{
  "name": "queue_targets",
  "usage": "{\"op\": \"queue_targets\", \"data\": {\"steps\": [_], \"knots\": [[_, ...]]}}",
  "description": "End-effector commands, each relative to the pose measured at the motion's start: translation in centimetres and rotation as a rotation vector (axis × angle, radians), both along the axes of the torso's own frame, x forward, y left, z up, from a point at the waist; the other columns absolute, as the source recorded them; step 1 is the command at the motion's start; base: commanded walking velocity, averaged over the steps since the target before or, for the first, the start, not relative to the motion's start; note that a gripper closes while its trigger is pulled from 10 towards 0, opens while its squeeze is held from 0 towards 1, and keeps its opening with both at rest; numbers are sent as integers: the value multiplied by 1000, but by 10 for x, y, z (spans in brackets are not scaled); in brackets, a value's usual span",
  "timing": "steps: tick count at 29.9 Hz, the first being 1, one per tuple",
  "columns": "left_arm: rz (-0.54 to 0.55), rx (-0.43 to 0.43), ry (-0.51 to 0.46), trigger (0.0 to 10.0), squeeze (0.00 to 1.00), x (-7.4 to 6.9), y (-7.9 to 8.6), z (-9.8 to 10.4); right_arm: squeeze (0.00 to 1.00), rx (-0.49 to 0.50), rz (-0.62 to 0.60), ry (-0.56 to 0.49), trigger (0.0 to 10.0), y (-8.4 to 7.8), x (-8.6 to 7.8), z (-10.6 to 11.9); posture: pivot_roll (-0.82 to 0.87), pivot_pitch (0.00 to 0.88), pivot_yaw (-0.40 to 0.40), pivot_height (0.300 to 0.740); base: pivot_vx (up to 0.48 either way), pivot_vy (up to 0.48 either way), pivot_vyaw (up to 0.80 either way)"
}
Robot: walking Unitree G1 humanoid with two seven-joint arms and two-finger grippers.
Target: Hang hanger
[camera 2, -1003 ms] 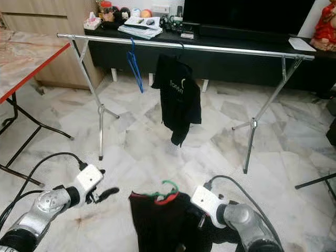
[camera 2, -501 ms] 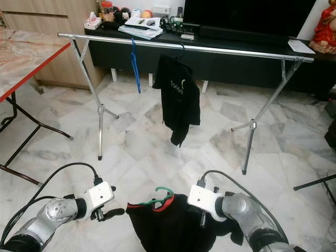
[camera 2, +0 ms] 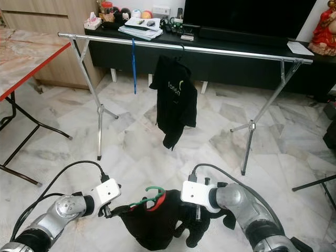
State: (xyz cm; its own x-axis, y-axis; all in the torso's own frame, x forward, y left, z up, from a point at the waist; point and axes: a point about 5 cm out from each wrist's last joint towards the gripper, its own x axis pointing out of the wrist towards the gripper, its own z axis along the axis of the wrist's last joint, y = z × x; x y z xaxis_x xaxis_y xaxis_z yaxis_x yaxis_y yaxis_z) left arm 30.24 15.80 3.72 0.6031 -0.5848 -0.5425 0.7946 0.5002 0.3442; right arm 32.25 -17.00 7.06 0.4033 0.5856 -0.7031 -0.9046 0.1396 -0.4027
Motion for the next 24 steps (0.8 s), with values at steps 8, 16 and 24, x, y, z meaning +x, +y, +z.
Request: {"op": "queue_targets", "data": {"steps": [8,16,24], "knots": [[-63,55,60,10000,0,-5,1,-5,0,-2,20,-35,10000,2,5,9,-25,104,-84,740,0,0,0],[-77,80,93,10000,0,-9,3,-10,0,6,19,-42,10000,4,6,10,-24,99,-83,740,0,0,0],[-100,88,115,10000,0,-12,1,-12,0,4,18,-44,10000,5,6,9,-23,81,-78,740,0,0,0]]}}
